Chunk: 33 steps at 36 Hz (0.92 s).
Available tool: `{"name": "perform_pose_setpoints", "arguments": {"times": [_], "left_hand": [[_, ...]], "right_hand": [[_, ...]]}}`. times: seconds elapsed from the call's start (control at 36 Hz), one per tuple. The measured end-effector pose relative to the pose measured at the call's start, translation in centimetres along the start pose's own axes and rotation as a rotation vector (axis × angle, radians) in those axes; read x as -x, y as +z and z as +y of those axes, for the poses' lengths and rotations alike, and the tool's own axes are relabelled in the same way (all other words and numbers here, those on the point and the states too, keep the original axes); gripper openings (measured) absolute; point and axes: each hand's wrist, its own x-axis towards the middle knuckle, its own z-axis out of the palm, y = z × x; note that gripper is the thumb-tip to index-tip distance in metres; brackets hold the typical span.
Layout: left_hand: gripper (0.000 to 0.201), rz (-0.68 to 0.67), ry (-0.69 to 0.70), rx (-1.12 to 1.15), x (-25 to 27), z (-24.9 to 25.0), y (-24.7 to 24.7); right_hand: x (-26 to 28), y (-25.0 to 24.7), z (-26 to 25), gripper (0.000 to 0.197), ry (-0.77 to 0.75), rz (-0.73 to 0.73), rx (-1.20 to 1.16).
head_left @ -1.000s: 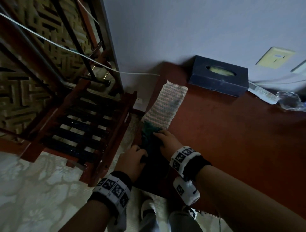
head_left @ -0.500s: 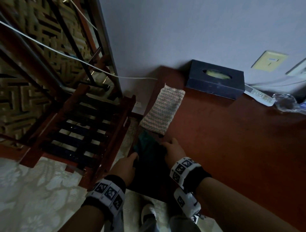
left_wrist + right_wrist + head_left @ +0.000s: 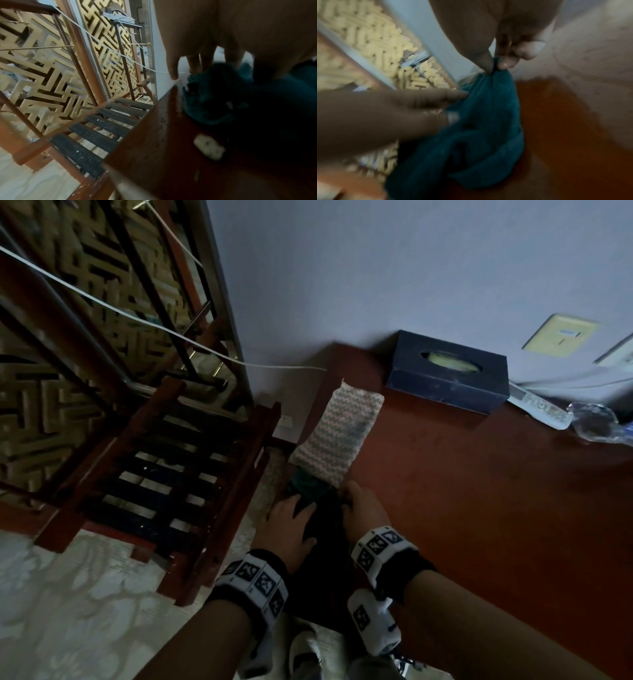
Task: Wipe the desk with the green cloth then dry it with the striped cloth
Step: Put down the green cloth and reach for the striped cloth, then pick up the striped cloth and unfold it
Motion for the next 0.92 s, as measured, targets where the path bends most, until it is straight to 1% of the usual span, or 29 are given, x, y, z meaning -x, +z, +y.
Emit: {"name": "perform_pose_setpoints", "arguments": {"times": [0.06,0.11,0.14,0.17,0.25,0.31,0.36,0.39,0.47,0.53,0.61,0.67,0.69,0.78,0.83,0.92], "left_hand": [[0.070,-0.070,-0.002,-0.055,0.3,-0.1,0.4],[0.073,-0.108,-0.004,-0.106,0.9,-0.2,0.7],[0.072,-0.119,-0.006,-0.122,1.2,-0.3,0.8],[0.072,-0.126,-0.010,-0.133,1.5,-0.2,0.7],[0.074,-0.155,-0.018,-0.155,2.0,-0.1,-0.4],[0.077,-0.163,-0.027,-0.164,1.8,0.1,-1.7],[0.077,-0.115,-0.050,-0.159,1.2,0.3,-3.0],[0.074,-0.066,-0.063,-0.148,0.8,0.4,-3.7],[0.057,0.090,-0.092,-0.122,-1.1,0.9,-5.7],[0.049,0.144,-0.116,-0.080,-2.6,1.3,-6.6],[0.050,0.161,-0.183,-0.053,-5.2,1.9,-7.3],[0.051,0.130,-0.215,-0.071,-6.8,2.5,-7.6],[0.050,0.105,-0.210,-0.093,-7.5,2.9,-7.7],[0.037,0.075,-0.109,-0.213,-9.0,4.4,-7.5],[0.030,0.109,-0.057,-0.242,-9.7,5.8,-7.2],[0.031,0.180,0.007,-0.203,-10.6,8.5,-6.8]], "right_hand": [[-0.1,0.1,0.4,0.014,0.012,-0.053,0.037],[0.0,-0.2,0.5,0.014,-0.003,-0.149,0.056],[0.0,-0.4,0.5,0.016,-0.008,-0.161,0.057],[0.0,-0.7,0.5,0.017,-0.010,-0.142,0.054],[-0.7,-1.9,0.3,0.017,-0.014,0.007,0.057],[-1.7,-2.5,0.2,0.018,0.002,0.064,0.033],[-3.0,-3.0,-0.2,0.027,0.016,0.069,0.026],[-3.7,-3.1,-0.4,0.032,-0.006,0.055,0.046],[-5.4,-2.8,-0.9,0.044,-0.148,-0.057,0.200],[-5.9,-2.5,-1.1,0.044,-0.176,-0.095,0.323],[-5.8,-2.8,-0.3,0.039,-0.117,-0.064,0.391],[-5.4,-3.2,0.5,0.040,-0.048,-0.065,0.374],[-5.2,-3.5,1.0,0.040,-0.016,-0.066,0.356],[-4.2,-4.2,2.8,0.042,0.052,-0.059,0.342],[-3.4,-4.8,4.3,0.043,0.089,-0.043,0.344],[-2.2,-5.7,6.4,0.045,0.149,-0.014,0.336]]}}
